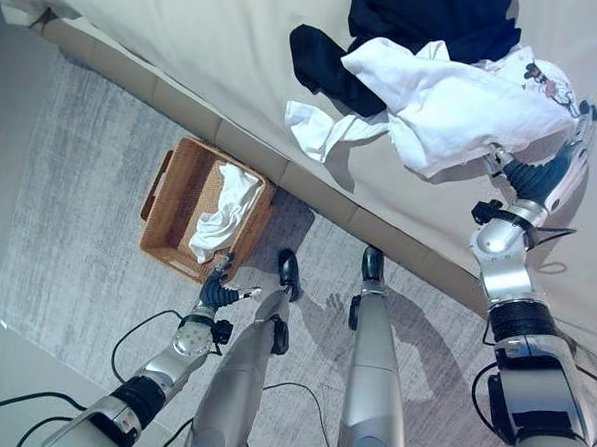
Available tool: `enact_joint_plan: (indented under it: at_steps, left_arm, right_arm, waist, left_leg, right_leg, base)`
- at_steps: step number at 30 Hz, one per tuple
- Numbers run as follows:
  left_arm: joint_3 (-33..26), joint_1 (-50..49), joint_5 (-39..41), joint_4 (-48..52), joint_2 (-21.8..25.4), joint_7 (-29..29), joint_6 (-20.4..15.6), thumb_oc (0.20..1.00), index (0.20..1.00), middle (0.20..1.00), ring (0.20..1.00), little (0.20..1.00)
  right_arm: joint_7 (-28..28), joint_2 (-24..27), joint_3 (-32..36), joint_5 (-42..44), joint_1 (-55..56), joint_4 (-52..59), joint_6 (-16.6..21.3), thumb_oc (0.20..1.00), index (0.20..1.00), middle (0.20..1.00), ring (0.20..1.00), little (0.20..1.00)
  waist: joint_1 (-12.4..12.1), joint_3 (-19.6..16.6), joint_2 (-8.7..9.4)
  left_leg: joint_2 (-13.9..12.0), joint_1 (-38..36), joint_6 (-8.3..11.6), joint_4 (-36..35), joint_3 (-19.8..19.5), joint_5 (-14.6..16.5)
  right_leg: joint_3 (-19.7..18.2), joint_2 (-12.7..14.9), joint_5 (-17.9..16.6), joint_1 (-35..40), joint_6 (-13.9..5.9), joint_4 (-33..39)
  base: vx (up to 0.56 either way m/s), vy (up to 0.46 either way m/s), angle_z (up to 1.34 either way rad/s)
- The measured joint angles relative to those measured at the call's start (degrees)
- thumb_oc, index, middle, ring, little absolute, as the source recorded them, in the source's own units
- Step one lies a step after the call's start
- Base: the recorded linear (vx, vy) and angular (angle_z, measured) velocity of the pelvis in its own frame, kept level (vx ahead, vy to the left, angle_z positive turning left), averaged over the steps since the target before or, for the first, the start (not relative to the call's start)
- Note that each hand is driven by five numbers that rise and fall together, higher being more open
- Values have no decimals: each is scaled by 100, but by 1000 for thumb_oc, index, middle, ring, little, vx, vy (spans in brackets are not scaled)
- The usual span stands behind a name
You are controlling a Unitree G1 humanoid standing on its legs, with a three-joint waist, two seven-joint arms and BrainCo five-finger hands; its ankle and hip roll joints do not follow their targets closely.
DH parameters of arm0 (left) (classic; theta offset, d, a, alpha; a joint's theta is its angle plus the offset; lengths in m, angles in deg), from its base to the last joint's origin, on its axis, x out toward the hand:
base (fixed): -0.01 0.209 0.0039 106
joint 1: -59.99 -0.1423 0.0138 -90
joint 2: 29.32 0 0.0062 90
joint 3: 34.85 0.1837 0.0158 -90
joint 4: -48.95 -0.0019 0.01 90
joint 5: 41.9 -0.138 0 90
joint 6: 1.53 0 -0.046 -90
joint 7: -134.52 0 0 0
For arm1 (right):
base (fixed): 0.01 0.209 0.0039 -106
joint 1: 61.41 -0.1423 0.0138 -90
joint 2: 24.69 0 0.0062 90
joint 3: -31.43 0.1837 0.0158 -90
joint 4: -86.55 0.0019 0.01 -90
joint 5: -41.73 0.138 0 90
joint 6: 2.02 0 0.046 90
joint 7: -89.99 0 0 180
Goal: Pick up clothes into the bucket
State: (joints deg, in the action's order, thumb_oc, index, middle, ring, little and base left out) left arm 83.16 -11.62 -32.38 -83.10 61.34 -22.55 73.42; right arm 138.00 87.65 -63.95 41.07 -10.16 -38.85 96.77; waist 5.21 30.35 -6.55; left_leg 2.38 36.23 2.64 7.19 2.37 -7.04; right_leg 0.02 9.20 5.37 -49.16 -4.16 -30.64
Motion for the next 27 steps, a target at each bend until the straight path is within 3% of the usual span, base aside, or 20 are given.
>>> enact_joint_plan:
  at_steps: [6,11,18,25,27]
  left_arm:
    - [1,4,-4,-89,-21,17,-22,1000,1000,1000,1000,1000]
    - [6,1,-6,-78,-20,18,-56,1000,1000,1000,1000,1000]
    - [186,26,-5,-78,25,14,-52,1000,1000,1000,1000,1000]
    - [292,33,4,-15,-20,9,-51,1000,1000,1000,1000,1000]
    - [266,40,18,-8,-32,12,-49,1000,1000,1000,1000,1000]
  right_arm:
    - [-271,-117,-536,-62,-199,-887,-50,1000,1000,1000,1000,1000]
    - [-586,-130,-994,-98,-570,-1436,-186,1000,1000,1000,1000,1000]
    - [-855,-169,-1535,-29,-1699,-2556,-369,1000,1000,1000,1000,1000]
    - [-780,-268,-1509,280,-2057,-2537,-404,1000,1000,1000,1000,1000]
    - [-696,-390,-1075,706,-1838,-1902,-313,1000,1000,1000,1000,1000]
  waist:
    - [-27,8,13]
    - [-190,8,11]
    - [-308,7,6]
    - [-337,7,0]
    - [-332,11,-7]
  left_leg:
    - [-9,47,-6,-46,56,-29]
    - [-5,47,-44,-62,18,-66]
    - [11,73,-8,-226,-202,-202]
    - [13,223,-7,-234,-262,-246]
    - [11,234,-7,-235,-273,-246]
  right_leg:
    - [-21,-5,-97,-46,29,81]
    - [31,13,-98,-41,31,32]
    - [210,86,-78,-44,53,9]
    - [273,102,-70,-167,76,-11]
    - [290,102,-64,-174,91,-16]
  base:
    - [-4,7,-6]
    - [1,-18,5]
    - [18,-16,14]
    - [30,-6,5]
    - [0,0,0]
